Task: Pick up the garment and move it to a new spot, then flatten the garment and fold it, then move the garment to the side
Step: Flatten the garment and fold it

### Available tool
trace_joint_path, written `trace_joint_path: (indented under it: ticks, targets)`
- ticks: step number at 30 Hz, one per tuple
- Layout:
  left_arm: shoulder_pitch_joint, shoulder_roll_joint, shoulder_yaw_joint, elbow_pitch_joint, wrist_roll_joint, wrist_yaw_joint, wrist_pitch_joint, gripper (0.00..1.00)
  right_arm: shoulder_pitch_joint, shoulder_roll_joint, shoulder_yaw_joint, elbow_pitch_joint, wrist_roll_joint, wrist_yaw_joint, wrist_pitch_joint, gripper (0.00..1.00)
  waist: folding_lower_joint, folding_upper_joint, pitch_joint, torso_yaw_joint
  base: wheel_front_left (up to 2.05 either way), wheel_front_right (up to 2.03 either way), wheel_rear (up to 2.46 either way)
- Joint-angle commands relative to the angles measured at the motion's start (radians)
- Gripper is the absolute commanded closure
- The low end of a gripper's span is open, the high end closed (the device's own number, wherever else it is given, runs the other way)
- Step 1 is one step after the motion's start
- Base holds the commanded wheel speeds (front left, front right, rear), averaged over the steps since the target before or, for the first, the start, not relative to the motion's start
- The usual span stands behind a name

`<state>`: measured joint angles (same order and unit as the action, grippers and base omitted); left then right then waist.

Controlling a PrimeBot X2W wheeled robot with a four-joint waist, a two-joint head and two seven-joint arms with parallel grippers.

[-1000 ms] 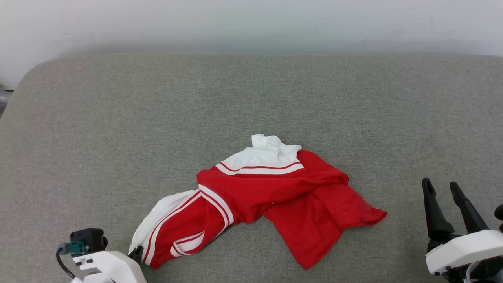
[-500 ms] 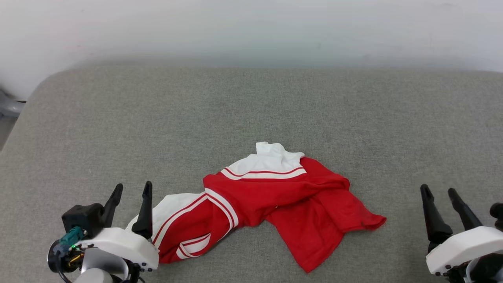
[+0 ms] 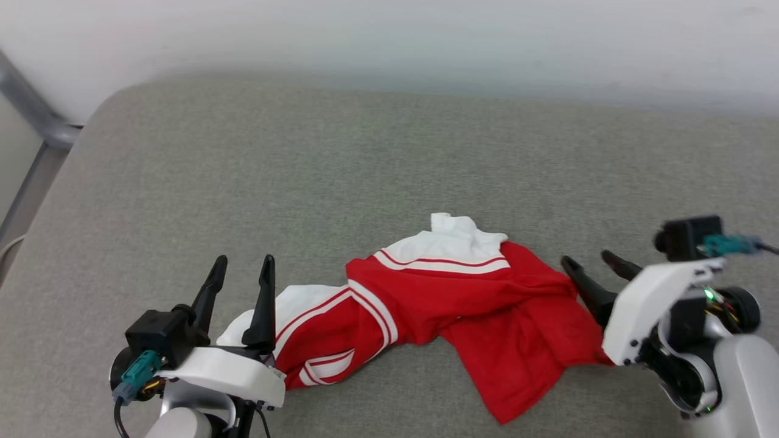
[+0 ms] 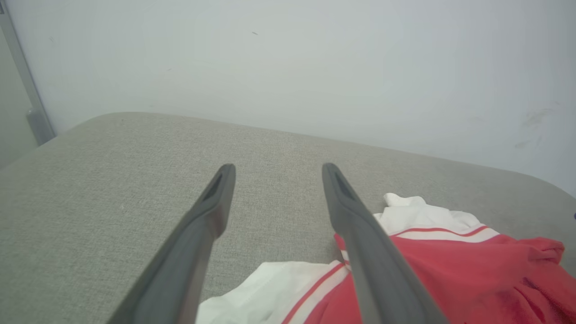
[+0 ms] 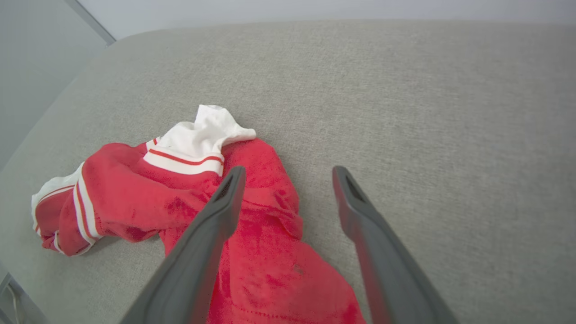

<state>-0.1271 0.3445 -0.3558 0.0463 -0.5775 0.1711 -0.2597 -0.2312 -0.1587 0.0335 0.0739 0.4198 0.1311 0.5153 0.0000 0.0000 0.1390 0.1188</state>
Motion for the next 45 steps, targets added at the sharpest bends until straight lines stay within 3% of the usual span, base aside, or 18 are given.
trace_joint_path:
  ticks: [1, 9, 10, 19, 20, 21, 22, 29, 34, 41, 45]
  targets:
    - [-0.009, -0.003, -0.003, -0.001, 0.005, -0.005, -0.005, 0.00, -0.026, -0.013, 0.024, 0.009, 0.012, -0.001, 0.022, 0.00, 0.0000, 0.0000, 0.015, 0.025, 0.00, 0.00, 0.00]
    - [-0.048, -0.050, -0.011, 0.017, 0.017, -0.037, -0.007, 0.00, -0.198, -0.090, 0.227, 0.116, 0.085, -0.001, 0.175, 0.00, 0.0000, 0.0000, 0.064, 0.113, 0.00, 0.00, 0.00]
    - [-0.059, -0.068, -0.010, 0.029, 0.020, -0.050, -0.007, 0.00, -0.249, -0.105, 0.292, 0.179, 0.110, -0.001, 0.194, 0.00, 0.0000, 0.0000, 0.081, 0.135, 0.00, 0.00, 0.00]
    - [-0.076, -0.114, 0.007, 0.071, 0.039, -0.094, -0.006, 0.00, -0.375, -0.098, 0.459, 0.347, 0.186, -0.001, 0.136, 0.00, 0.0000, 0.0000, 0.104, 0.164, 0.00, 0.00, 0.00]
    - [-0.078, -0.119, 0.009, 0.076, 0.041, -0.101, -0.006, 0.00, -0.387, -0.097, 0.472, 0.365, 0.194, -0.001, 0.128, 0.04, 0.0000, 0.0000, 0.105, 0.166, 0.00, 0.00, 0.00]
    - [-0.080, -0.123, 0.011, 0.081, 0.045, -0.103, -0.007, 0.00, -0.398, -0.098, 0.484, 0.378, 0.198, -0.001, 0.118, 0.58, 0.0000, 0.0000, 0.105, 0.168, 0.00, 0.00, 0.00]
    - [-0.082, -0.125, 0.013, 0.087, 0.047, -0.109, -0.006, 0.00, -0.408, -0.099, 0.495, 0.390, 0.207, -0.001, 0.107, 1.00, 0.0000, 0.0000, 0.106, 0.170, 0.00, 0.00, 0.00]
    - [-0.063, -0.139, 0.043, 0.104, 0.060, -0.119, -0.006, 0.00, -0.472, -0.129, 0.532, 0.402, 0.231, -0.001, 0.003, 1.00, 0.0000, 0.0000, 0.090, 0.149, 0.00, 0.00, 0.00]
    - [-0.048, -0.141, 0.056, 0.104, 0.072, -0.123, -0.006, 0.00, -0.491, -0.169, 0.502, 0.354, 0.217, -0.001, -0.064, 1.00, 0.0000, 0.0000, 0.067, 0.112, 0.00, 0.00, 0.00]
    - [-0.025, -0.130, 0.065, 0.102, 0.071, -0.115, -0.005, 0.00, -0.330, -0.220, 0.271, 0.269, 0.144, -0.001, -0.078, 1.00, 0.0000, 0.0000, 0.038, 0.052, 0.00, 0.00, 0.00]
    - [-0.013, -0.118, 0.070, 0.093, 0.067, -0.110, -0.001, 0.00, -0.145, -0.184, 0.093, 0.191, 0.069, -0.001, -0.056, 1.00, 0.0000, 0.0000, 0.029, 0.019, 0.00, 0.00, 0.00]
